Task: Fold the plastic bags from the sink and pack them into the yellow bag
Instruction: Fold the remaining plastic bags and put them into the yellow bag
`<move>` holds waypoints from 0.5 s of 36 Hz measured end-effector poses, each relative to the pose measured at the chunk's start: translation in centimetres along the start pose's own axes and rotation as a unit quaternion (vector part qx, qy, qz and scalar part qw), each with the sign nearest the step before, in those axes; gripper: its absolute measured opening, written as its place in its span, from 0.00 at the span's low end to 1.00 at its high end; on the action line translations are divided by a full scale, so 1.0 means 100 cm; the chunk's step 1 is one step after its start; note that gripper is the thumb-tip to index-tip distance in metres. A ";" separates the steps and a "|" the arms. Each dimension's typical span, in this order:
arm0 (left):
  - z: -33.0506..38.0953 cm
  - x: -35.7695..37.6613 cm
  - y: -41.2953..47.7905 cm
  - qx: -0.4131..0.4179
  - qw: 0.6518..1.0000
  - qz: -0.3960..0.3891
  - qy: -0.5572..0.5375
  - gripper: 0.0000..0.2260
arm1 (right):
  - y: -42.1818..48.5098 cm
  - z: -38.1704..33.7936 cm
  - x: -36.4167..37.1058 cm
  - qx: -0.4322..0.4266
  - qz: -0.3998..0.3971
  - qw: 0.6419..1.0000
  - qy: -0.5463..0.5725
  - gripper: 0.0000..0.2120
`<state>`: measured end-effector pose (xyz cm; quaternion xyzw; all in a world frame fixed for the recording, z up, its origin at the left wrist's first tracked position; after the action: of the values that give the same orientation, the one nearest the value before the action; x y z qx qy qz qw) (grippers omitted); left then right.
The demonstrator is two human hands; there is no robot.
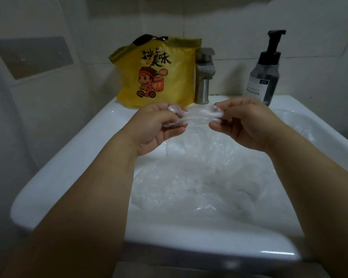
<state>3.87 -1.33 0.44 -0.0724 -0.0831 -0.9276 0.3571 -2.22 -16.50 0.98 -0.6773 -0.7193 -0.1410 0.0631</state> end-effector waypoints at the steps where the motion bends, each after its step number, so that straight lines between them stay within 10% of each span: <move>1: 0.001 0.000 0.000 0.000 1.000 -0.001 -0.004 0.17 | 0.000 0.000 0.001 -0.002 -0.009 1.000 0.008 0.09; 10: -0.004 -0.003 0.002 -0.009 0.989 0.042 0.140 0.04 | 0.003 0.006 -0.002 0.027 0.008 0.994 -0.107 0.03; 18: -0.009 -0.007 0.005 -0.021 0.991 0.040 0.123 0.13 | 0.003 0.012 -0.008 0.074 0.024 0.994 -0.074 0.20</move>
<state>4.61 -1.42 -0.52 0.0315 -0.0161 -0.9158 0.4001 -1.69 -16.91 -0.40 -0.6963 -0.7141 -0.0356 0.0627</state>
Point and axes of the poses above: each hand's wrist, its own y-axis towards the middle knuckle, its own x-axis out of the palm, z = x × y, the point moved 7 cm from there along y, towards the middle knuckle, and after that the axes turned 12 degrees about -z, right-handed, at the moved point
